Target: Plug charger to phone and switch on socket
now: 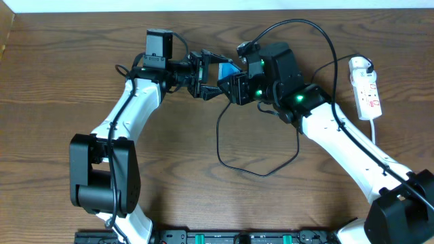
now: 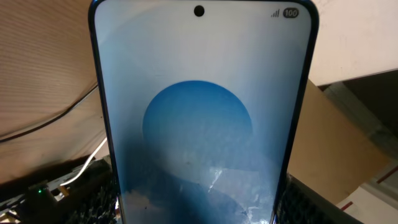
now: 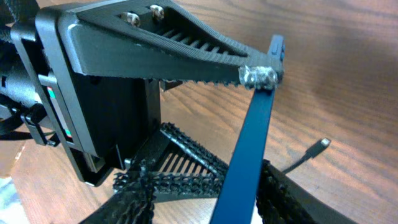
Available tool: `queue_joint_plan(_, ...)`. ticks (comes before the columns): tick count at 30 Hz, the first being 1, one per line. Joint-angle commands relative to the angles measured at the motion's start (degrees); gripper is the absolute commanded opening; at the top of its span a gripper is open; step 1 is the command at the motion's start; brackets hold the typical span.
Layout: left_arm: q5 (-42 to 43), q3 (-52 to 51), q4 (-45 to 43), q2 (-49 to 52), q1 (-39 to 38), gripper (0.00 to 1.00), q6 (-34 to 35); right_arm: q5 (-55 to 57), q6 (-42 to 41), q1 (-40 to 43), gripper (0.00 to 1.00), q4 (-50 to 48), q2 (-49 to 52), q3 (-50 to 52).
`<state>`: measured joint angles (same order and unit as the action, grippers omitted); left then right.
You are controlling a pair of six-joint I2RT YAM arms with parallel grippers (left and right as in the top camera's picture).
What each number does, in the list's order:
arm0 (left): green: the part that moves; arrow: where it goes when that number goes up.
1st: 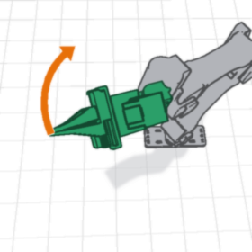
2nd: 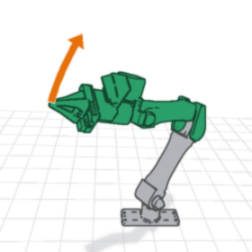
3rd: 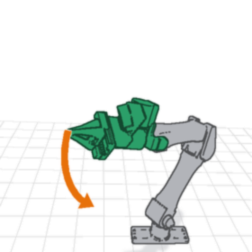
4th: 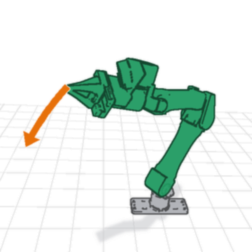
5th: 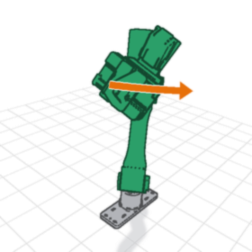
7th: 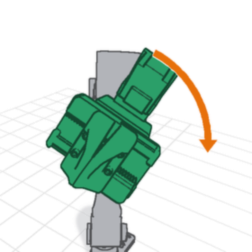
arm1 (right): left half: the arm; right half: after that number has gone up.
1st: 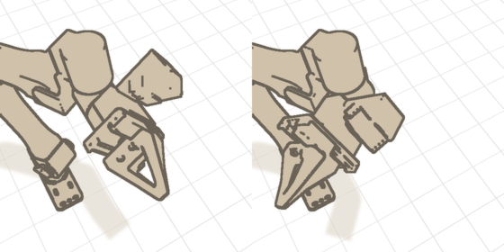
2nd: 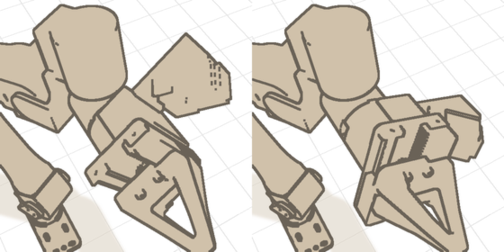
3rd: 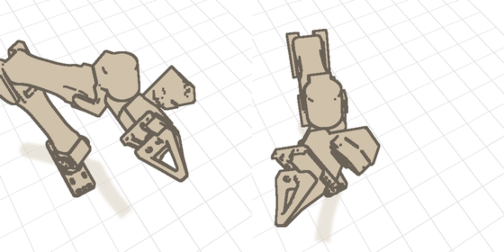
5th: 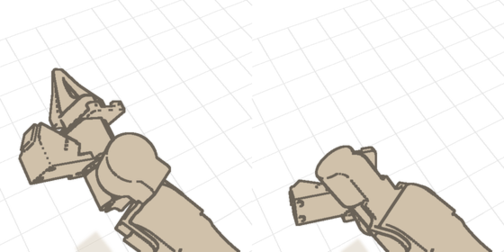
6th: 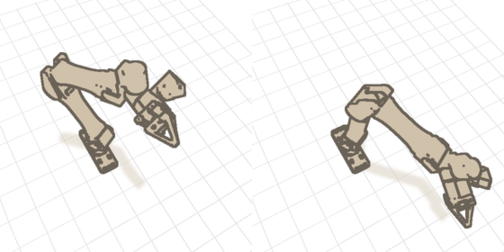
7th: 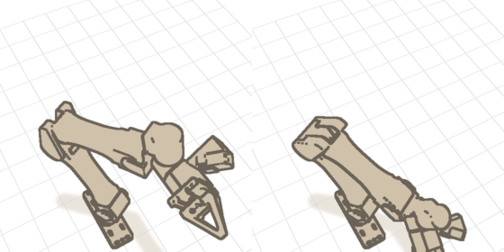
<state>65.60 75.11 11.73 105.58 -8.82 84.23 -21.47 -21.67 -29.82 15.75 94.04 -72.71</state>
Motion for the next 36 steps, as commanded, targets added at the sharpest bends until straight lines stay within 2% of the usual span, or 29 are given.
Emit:
queue_joint_plan(1,1.22,1.29,-0.28,-1.11,-0.17,0.69,0.35,1.4,-1.16,-0.66,0.42,-1.07,0.87,-1.01)
queue_joint_plan(12,1.22,1.29,-0.28,-1.11,-0.15,0.69,0.35,3.17,-3.87,-0.66,0.01,-0.85,1.25,-1.01)
queue_joint_plan(18,1.25,1.29,-0.31,-1.11,-0.15,0.69,0.22,3.08,-7.63,0.31,0.01,-1.33,1.16,-1.07)
queue_joint_plan(22,1.22,1.29,-0.31,-1.11,-0.15,0.71,-2.8,0.92,-9.31,2.25,0.01,-1.16,0.9,-1.09)
queue_joint_plan(28,1.25,1.29,-0.33,-1.11,-0.15,0.87,-6.36,-3.89,-12.17,6.86,0.01,-0.68,-0.07,-1.09)
queue_joint_plan(31,1.25,1.29,-0.31,-1.11,-0.15,0.94,-9.92,-7.21,-16.44,10.19,0.01,-0.52,-0.28,-1.09)
queue_joint_plan(36,1.22,1.29,-0.35,-1.11,-0.15,0.96,-13.94,-8.09,-26.4,13.0,0.01,-0.61,-0.28,-1.09)
